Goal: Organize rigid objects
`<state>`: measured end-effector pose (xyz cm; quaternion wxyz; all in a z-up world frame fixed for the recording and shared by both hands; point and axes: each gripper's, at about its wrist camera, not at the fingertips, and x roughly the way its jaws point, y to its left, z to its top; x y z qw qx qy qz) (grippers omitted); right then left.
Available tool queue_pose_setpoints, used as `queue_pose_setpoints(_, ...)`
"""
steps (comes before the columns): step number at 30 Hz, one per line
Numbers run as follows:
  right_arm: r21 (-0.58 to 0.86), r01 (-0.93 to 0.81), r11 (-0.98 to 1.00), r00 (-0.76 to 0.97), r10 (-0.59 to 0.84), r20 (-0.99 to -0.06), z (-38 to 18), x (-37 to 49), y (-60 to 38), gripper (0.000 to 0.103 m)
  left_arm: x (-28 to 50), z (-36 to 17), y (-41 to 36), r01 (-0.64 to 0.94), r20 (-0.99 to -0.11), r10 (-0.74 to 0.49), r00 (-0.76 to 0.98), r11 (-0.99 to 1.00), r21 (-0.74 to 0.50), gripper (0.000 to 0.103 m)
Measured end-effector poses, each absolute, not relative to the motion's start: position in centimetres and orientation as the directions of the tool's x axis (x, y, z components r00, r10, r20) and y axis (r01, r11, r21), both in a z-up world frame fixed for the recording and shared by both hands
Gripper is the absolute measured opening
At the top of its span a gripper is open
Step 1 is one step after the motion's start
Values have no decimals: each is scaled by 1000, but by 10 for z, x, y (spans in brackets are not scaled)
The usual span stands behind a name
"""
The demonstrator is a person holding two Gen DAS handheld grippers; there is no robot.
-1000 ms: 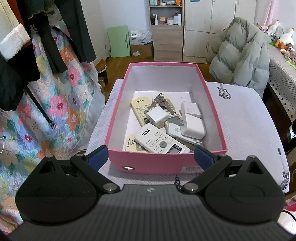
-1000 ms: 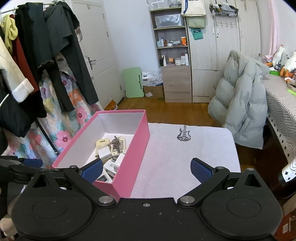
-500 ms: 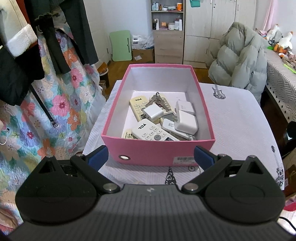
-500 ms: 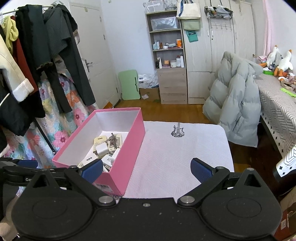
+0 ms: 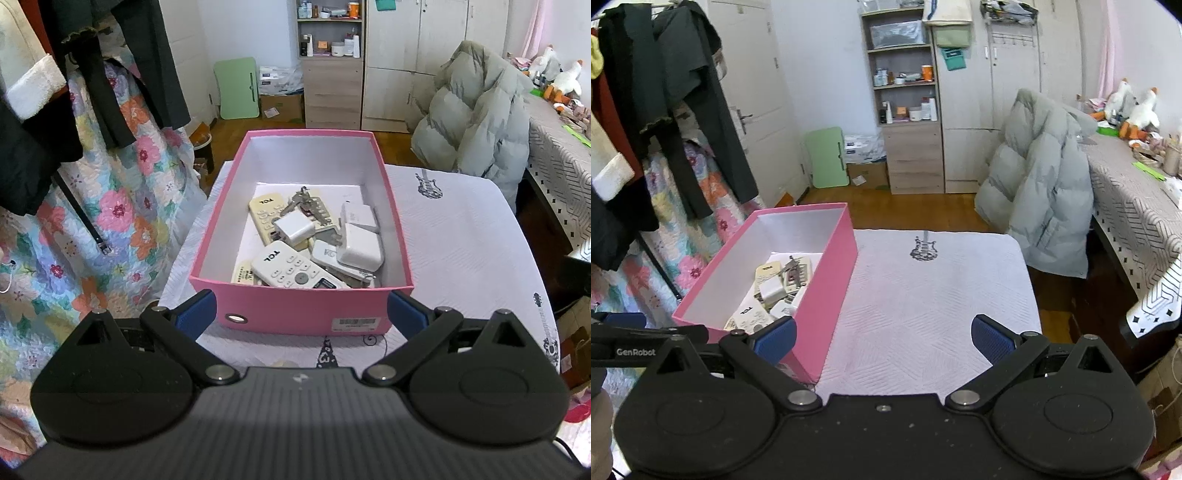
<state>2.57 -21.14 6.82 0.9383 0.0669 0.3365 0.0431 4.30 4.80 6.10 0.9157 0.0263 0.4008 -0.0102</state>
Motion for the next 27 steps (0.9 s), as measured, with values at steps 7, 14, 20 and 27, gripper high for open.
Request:
queue_pose_setpoints(7,150,-49,988,773,132,-620,66,22,-214,102,43,56,40,44,-736,-3,677,998,36,100)
queue_pose_setpoints(14,151,-50,987,764,136,-630,63,22,-215,102,40,53,34,41,-726,6,688,998,47,100)
queue_pose_setpoints(20,148,-41,988,769,125,-627,62,19,-220,102,38,54,33,44,-723,-1,691,998,41,100)
queue_pose_setpoints(27,153,-29,988,776,119,-620,56,17,-223,102,35,53,27,57,-716,-2,698,997,53,100)
